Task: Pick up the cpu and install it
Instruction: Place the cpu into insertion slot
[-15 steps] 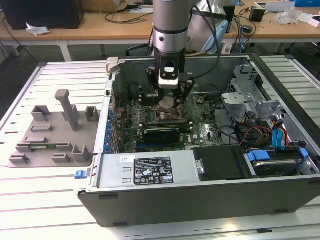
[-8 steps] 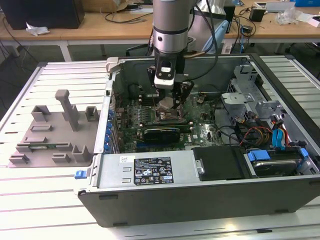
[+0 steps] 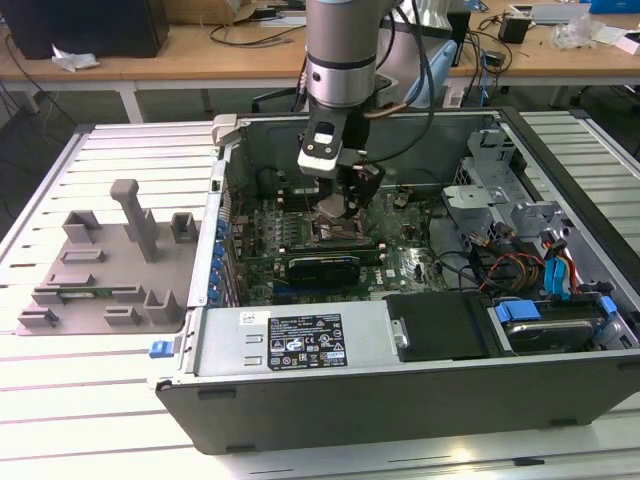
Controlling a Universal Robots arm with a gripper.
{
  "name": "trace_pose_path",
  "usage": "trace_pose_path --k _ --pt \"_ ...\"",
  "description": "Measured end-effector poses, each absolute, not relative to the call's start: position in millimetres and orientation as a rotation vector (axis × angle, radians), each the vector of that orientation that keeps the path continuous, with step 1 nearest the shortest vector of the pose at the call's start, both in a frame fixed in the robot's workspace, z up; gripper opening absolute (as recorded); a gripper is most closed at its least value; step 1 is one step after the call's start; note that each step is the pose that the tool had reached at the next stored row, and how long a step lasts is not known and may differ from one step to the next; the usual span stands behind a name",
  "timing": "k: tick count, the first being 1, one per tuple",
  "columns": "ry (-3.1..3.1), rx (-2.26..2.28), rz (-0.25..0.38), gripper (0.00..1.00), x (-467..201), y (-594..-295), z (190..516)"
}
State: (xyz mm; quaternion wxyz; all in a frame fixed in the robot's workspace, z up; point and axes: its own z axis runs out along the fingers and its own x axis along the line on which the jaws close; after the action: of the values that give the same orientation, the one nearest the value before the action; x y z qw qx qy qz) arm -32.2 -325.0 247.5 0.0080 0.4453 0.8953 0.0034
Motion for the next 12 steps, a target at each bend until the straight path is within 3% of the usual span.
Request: trace_pose_path --k 12 --pt "2.623 1.698 0.008 0.55 -32.2 -325.0 246.1"
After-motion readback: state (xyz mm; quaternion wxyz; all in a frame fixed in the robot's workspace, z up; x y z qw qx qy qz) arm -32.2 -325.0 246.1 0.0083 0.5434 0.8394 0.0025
